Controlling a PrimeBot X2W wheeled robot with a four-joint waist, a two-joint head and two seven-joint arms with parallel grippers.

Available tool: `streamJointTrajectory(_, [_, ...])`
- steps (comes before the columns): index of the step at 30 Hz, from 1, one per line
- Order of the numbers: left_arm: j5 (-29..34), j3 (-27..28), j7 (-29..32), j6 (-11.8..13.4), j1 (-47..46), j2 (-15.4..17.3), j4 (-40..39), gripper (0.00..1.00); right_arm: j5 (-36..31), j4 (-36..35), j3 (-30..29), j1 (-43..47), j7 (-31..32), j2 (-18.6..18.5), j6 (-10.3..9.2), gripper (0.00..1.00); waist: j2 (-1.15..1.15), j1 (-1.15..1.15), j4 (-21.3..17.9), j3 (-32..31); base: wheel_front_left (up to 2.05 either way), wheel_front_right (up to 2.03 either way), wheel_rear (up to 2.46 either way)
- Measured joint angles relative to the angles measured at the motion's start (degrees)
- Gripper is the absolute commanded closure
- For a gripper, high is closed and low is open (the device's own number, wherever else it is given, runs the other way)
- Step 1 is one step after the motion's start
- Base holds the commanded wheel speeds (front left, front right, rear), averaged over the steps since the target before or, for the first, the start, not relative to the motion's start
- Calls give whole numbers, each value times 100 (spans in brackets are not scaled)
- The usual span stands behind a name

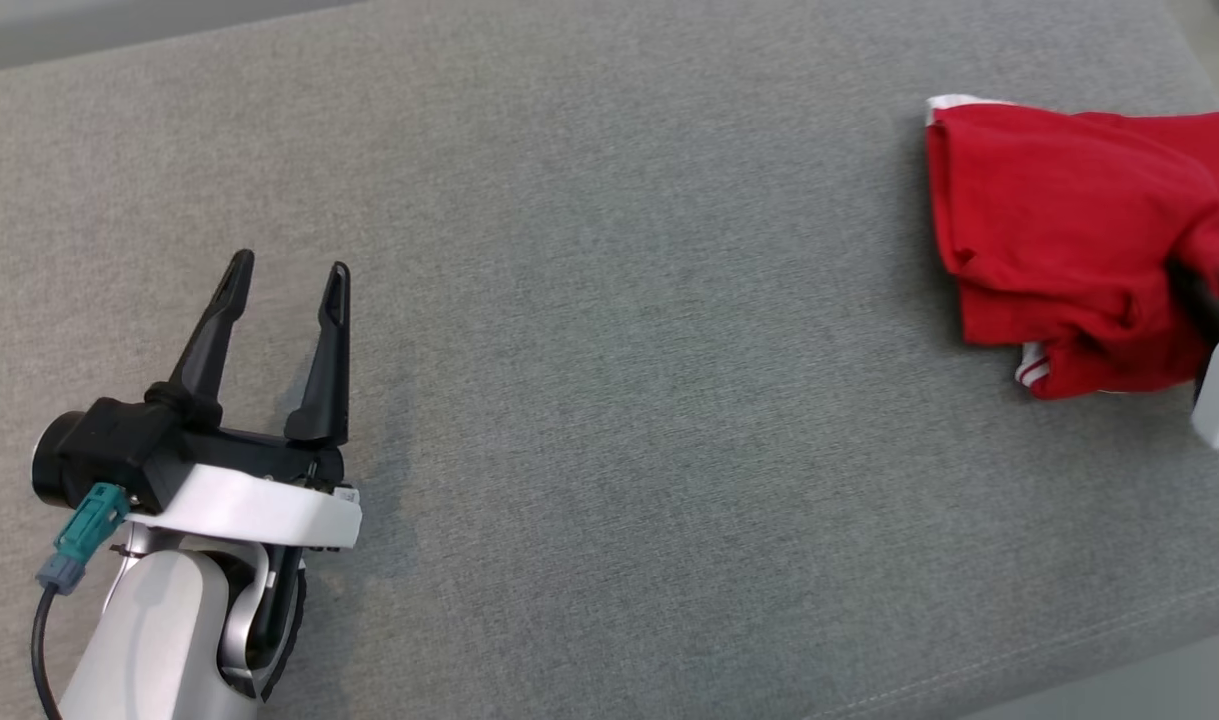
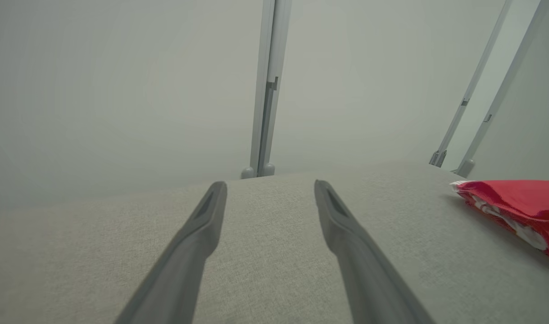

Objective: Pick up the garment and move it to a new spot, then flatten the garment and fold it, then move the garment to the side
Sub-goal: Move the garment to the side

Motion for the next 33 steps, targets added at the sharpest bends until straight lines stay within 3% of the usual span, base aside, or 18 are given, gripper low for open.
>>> streamJointTrajectory(4, [-16, 26, -9, 0, -33, 30, 43, 0, 343, 569, -55, 168, 142, 326, 0, 100, 0, 0, 88, 86, 0, 0, 0])
streamJointTrajectory(10, [-48, 11, -32, 9, -23, 44, 100, 0, 505, 949, -90, 300, -387, 553, 1, 100, 0, 0, 54, -41, 0, 0, 0])
streamJointTrajectory(13, [-48, 0, -31, 25, -21, 48, 125, 0, 499, 1147, -169, 309, -782, 598, 1, 51, 0, 0, 29, -143, 0, 0, 0])
streamJointTrajectory(14, [-49, -8, -32, 24, -20, 46, 137, 0, 497, 1237, -182, 313, -857, 587, 1, 0, 0, 0, 26, -182, 0, 0, 0])
streamJointTrajectory(20, [-82, -46, -66, 55, 79, -45, 255, 0, 414, 1578, -416, 320, -1611, 477, 1, 0, 0, 0, 88, -474, 0, 0, 0])
streamJointTrajectory(25, [-142, -13, -104, 110, 260, -103, 363, 0, 69, 1421, -745, 337, -1937, 398, 0, 0, 0, 0, 216, -728, 0, 0, 0])
streamJointTrajectory(29, [-205, 98, -130, 211, 548, -91, 416, 0, -635, 533, -1612, 569, -1973, 559, 0, 0, 0, 0, 369, -1007, 0, 0, 0])
streamJointTrajectory(33, [-223, 181, -135, 305, 750, -56, 416, 0, -1489, -515, -2580, 1395, -1980, 1131, 0, 0, 0, 0, 582, -1231, 0, 0, 0])
